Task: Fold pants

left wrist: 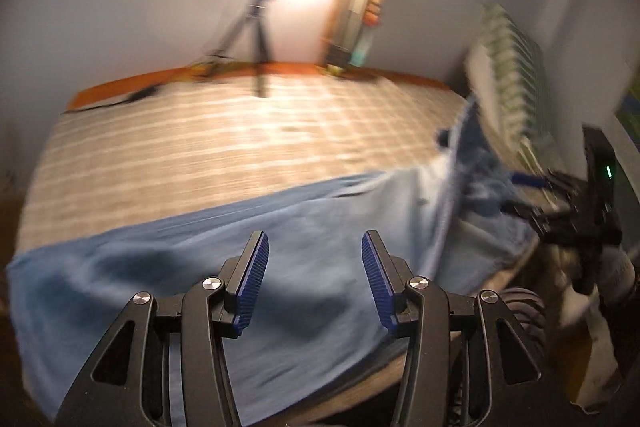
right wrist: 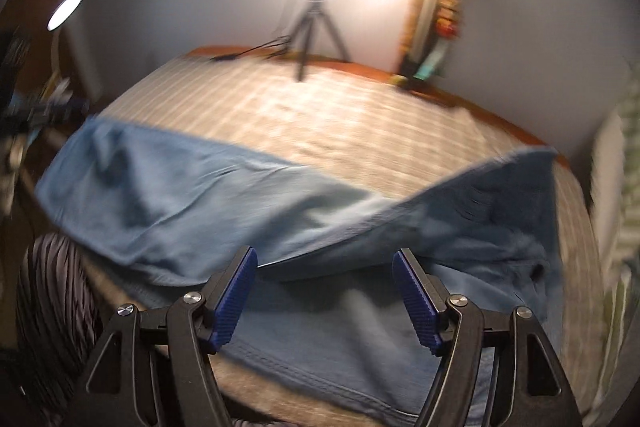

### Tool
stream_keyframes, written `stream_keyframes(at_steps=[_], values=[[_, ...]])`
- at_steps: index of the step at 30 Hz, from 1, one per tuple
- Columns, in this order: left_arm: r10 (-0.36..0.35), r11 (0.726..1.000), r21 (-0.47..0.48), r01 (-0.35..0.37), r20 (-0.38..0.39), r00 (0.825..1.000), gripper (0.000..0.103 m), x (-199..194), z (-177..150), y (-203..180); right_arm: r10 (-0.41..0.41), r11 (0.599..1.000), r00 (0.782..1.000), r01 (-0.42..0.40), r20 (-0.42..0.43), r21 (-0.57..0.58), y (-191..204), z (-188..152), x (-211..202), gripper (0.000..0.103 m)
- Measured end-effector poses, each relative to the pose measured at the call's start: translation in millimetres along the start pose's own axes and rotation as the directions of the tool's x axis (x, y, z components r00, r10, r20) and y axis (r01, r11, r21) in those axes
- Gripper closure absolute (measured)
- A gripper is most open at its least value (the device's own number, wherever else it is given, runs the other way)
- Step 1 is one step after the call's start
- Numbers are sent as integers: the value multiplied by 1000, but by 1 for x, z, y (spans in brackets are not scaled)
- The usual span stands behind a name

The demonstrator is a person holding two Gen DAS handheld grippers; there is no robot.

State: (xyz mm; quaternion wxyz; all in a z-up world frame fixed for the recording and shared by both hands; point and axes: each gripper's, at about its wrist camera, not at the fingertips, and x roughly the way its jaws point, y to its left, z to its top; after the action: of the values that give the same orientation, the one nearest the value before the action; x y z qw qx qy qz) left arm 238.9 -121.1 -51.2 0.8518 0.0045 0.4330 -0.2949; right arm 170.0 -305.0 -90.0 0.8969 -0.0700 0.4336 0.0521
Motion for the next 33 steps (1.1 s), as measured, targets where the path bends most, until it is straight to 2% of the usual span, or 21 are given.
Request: stream_keyframes(at_steps=[3, 5, 9, 12, 14, 17, 24, 26, 28, 31, 33], values=[[-48, 997, 53, 49, -28, 998, 52, 18, 11, -29, -54, 994, 999, 53, 4, 98, -30, 5, 1, 23], [-88, 993, 75, 92, -54, 995, 46, 32, 16, -45, -59, 987, 998, 58, 3, 152, -46, 8, 4, 22], [-160, 982, 81, 172, -136, 978, 45, 65, 19, -73, -76, 954, 997, 70, 9, 291, -87, 19, 7, 21], [-175, 978, 82, 194, -193, 965, 45, 92, 15, -89, -87, 905, 996, 75, 11, 418, -123, 28, 12, 21], [-176, 975, 94, 201, -222, 959, 45, 110, 9, -100, -76, 854, 997, 64, 2, 516, -149, 35, 24, 21], [-174, 974, 99, 205, -252, 952, 45, 132, 4, -111, -82, 800, 996, 81, -26, 594, -174, 47, 45, 21], [-195, 971, 79, 224, -273, 942, 48, 163, -3, -123, -118, 705, 981, 193, -155, 683, -216, 64, 95, 21], [-196, 971, 83, 226, -269, 943, 49, 167, -6, -125, -131, 702, 975, 219, -179, 677, -218, 67, 103, 21], [-188, 971, 93, 219, -266, 946, 56, 169, -8, -127, -147, 706, 967, 249, -207, 663, -219, 71, 111, 21], [-156, 974, 124, 192, -256, 954, 66, 171, -10, -129, -195, 703, 943, 325, -269, 632, -224, 74, 125, 21], [-148, 973, 136, 186, -254, 956, 66, 172, -11, -128, -202, 694, 938, 340, -282, 635, -231, 71, 129, 21]])
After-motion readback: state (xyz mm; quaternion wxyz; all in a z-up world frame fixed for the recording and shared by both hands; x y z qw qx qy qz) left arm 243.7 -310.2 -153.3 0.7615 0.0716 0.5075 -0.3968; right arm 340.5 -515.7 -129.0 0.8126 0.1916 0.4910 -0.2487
